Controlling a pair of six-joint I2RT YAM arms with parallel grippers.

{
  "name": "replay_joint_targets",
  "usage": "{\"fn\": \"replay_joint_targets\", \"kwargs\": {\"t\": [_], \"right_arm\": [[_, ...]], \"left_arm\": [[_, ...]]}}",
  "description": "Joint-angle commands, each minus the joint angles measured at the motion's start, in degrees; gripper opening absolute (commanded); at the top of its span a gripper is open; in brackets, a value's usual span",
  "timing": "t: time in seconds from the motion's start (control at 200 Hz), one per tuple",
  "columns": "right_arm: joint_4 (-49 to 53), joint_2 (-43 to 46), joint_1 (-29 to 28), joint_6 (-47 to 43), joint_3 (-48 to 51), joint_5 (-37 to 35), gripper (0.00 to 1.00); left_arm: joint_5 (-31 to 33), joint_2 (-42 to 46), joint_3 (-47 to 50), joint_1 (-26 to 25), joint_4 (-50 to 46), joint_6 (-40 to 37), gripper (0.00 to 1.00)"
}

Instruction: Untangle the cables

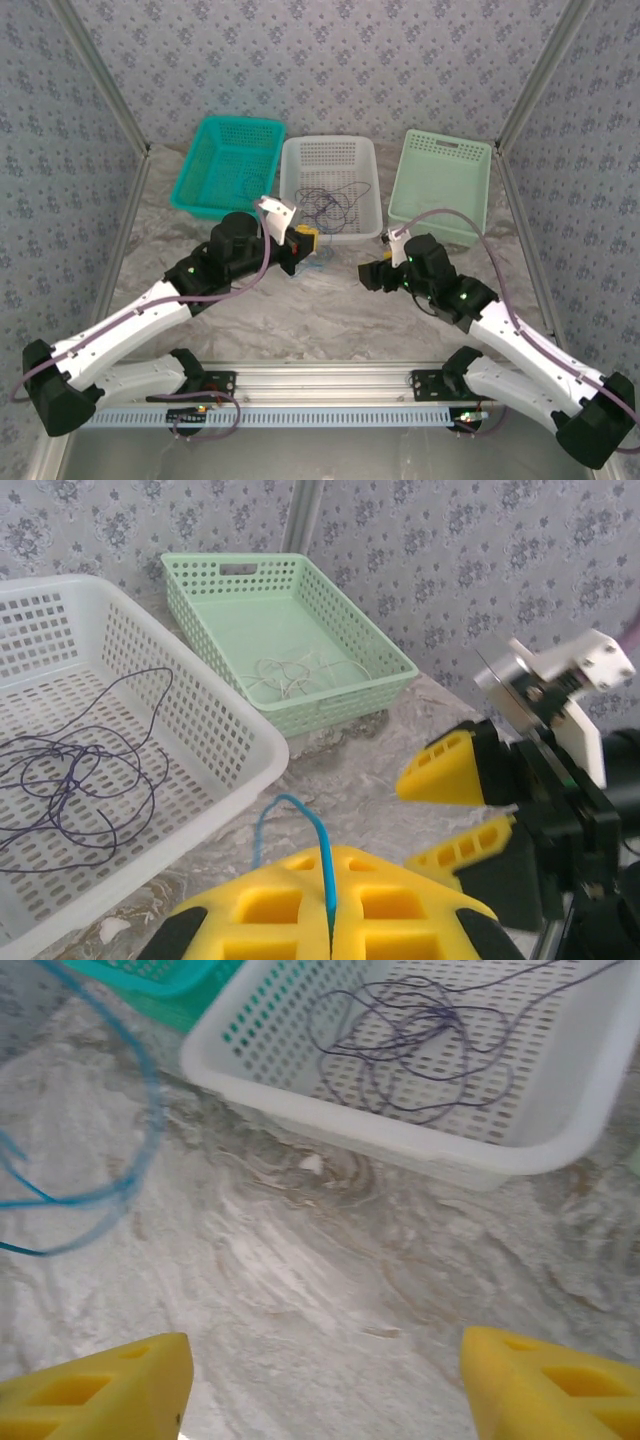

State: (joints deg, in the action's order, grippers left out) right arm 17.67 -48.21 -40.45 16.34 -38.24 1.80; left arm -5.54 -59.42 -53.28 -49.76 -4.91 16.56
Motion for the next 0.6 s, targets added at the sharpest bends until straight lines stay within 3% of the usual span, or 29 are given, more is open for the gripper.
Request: {"fn": "replay_joint_targets", "kwargs": {"t": [0.0,0.305,0.595], "right_arm": [[-5.3,1.7,-4.8,1.4,0.4,-1.0,0.78],[-15.2,-1.4,-16.2,-3.8,0.1,-10.5,0.8],[-27.8,-6.2,-18.1,-3.6,0.8,-12.8,0.78]], "left_arm": [[2.1,-1.2,-0.3,0.2,2.6,2.3,0.0],[2.8,-3.4,-1.6,0.2,3.2,6.3,0.0],[3.0,-4.2,-1.6,0.2,4.9,10.5,0.0]]}}
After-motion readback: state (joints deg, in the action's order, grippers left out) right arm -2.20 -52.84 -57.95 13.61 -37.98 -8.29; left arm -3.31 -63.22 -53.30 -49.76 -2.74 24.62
